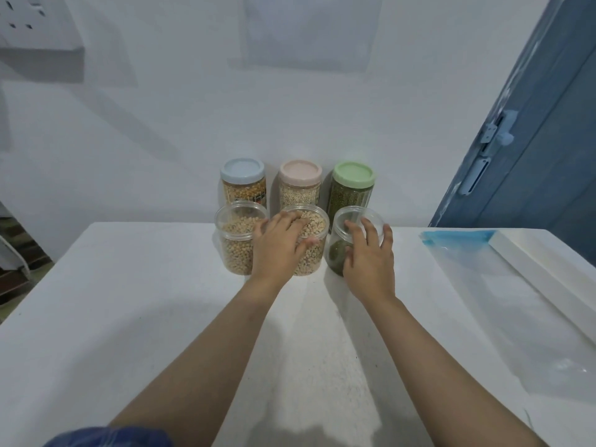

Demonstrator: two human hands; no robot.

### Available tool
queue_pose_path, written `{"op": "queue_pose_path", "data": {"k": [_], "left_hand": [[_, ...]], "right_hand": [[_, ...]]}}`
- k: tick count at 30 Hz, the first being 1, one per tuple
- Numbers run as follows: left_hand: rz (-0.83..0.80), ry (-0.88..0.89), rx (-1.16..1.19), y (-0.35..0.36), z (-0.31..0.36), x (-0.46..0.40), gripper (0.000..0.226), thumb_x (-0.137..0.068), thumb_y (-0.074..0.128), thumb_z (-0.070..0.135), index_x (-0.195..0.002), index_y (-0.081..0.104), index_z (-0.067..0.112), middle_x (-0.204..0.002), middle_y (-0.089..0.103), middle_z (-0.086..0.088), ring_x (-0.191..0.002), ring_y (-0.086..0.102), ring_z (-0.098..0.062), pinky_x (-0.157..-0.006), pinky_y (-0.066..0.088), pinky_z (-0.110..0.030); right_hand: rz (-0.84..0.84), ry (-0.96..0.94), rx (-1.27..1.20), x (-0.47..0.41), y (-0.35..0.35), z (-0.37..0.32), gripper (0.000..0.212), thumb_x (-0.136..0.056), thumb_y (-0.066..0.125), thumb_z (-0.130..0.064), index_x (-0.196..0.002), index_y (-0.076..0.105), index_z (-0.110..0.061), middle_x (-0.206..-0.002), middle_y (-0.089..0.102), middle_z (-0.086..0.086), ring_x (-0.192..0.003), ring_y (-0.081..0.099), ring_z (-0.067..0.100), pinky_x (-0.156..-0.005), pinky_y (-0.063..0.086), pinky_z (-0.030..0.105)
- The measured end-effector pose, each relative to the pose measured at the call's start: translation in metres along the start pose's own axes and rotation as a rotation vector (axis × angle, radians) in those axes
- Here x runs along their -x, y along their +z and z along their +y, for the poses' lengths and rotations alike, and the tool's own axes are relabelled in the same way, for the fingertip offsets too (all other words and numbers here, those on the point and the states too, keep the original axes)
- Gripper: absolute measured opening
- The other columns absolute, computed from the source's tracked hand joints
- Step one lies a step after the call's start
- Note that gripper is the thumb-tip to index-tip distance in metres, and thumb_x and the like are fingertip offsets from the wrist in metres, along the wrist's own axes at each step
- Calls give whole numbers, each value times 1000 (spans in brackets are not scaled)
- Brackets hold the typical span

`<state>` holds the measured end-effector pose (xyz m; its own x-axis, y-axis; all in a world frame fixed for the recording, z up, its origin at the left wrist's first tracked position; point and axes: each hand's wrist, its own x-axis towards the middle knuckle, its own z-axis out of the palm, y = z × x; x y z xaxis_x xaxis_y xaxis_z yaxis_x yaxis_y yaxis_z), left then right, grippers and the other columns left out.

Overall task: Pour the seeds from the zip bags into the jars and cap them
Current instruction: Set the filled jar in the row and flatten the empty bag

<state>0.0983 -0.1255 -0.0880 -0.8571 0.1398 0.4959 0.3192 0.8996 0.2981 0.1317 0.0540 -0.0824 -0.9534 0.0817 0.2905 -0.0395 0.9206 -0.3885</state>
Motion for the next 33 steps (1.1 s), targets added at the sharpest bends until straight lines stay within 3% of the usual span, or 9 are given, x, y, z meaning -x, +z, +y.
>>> {"op": "queue_pose_path", "data": {"k": [5,8,11,15,18,24,28,33], "left_hand": [[31,-1,21,-6,11,9,45,-101,45,48,-136,57,22,-147,50,-1,-144,34,-23,-120,10,-52],[120,-11,151,-11,36,23,43,-101,41,41,-131,61,17,-143,54,-4,-141,39,-25,-119,13,-54],[177,-8,312,-12,68,40,33,-98,47,28,-126,63,19,-137,58,1,-135,44,-21,-119,13,-45],[165,-2,463,-2,119,61,31,-98,44,28,-122,63,22,-128,60,8,-127,49,-16,-109,35,-51],[170,-36,577,17,164,66,29,-95,47,21,-119,63,20,-121,61,7,-118,53,-15,-102,43,-44],[-127,-393,522,72,260,58,36,-102,46,35,-133,55,19,-139,54,1,-130,45,-22,-110,38,-45],[-379,-520,348,100,308,58,50,-103,34,49,-136,52,16,-141,50,-5,-131,41,-28,-104,35,-43],[-552,-620,232,117,347,60,64,-101,24,62,-134,52,14,-137,54,-6,-129,46,-31,-104,36,-43]], "right_hand": [[-55,-2,21,2,-11,2,58,-99,46,-18,-153,29,-27,-165,15,7,-151,2,39,-121,11,54],[51,24,-49,11,-19,6,52,-98,49,-18,-149,39,-24,-161,25,8,-147,15,36,-118,21,52],[188,42,-128,30,-30,14,41,-97,52,-18,-137,51,-24,-153,39,2,-140,28,26,-112,31,47],[275,25,-218,61,-55,44,32,-96,53,-15,-125,58,-24,-141,49,-1,-131,37,20,-107,33,39],[274,16,-176,74,-82,86,28,-96,53,-17,-122,60,-26,-139,51,-3,-130,40,20,-107,33,37],[-61,88,72,68,-148,191,34,-102,47,-29,-135,51,-30,-151,37,-3,-138,30,21,-114,27,40],[-243,136,221,61,-175,259,47,-102,43,-33,-148,39,-24,-156,28,3,-138,27,30,-109,29,45],[-400,245,334,61,-191,319,43,-101,46,-37,-138,39,-15,-137,41,10,-122,43,33,-95,39,43]]}}
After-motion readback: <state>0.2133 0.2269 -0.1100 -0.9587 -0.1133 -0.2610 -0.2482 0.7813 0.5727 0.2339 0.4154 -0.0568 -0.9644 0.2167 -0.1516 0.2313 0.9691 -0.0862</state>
